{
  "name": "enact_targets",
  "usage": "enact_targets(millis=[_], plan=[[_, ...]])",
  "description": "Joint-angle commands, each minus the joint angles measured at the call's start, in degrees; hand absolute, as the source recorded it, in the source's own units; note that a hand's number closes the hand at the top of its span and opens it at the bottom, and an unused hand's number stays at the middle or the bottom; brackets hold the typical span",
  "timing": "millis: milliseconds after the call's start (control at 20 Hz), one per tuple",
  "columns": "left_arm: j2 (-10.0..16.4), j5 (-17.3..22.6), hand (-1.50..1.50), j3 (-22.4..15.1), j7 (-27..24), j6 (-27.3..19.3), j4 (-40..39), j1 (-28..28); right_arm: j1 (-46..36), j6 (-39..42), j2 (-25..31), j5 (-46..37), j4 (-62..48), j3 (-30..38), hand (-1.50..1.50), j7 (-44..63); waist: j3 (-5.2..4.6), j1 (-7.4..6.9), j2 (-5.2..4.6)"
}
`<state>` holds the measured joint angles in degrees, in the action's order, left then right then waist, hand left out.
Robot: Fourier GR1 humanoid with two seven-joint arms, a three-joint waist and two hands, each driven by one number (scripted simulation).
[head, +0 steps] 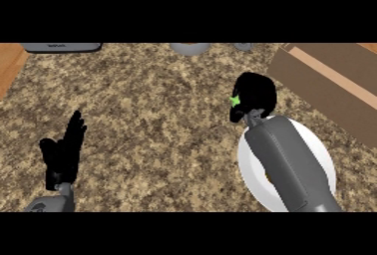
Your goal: Pick the eggplant from the plate and place it in the cardboard box
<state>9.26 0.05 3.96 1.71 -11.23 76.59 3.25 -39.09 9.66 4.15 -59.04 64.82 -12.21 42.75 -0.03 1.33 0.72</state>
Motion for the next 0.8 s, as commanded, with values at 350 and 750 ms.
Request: enact_targets(millis=[350,750], plan=[[-0.65,0.45,0.0,0.63,-2.34,0.77,-2.14,0.05,-1.15,11.92,2.09,-3.6,34.75,0.13,1.5,16.16,-0.02,-0.39,-0.36],[-1.13,-1.03,0.0,-0.42,2.28,-0.76,1.62,1.24,-1.36,13.54,12.25,-3.65,33.72,10.54,1.5,7.88,0.04,-1.46,-0.67]])
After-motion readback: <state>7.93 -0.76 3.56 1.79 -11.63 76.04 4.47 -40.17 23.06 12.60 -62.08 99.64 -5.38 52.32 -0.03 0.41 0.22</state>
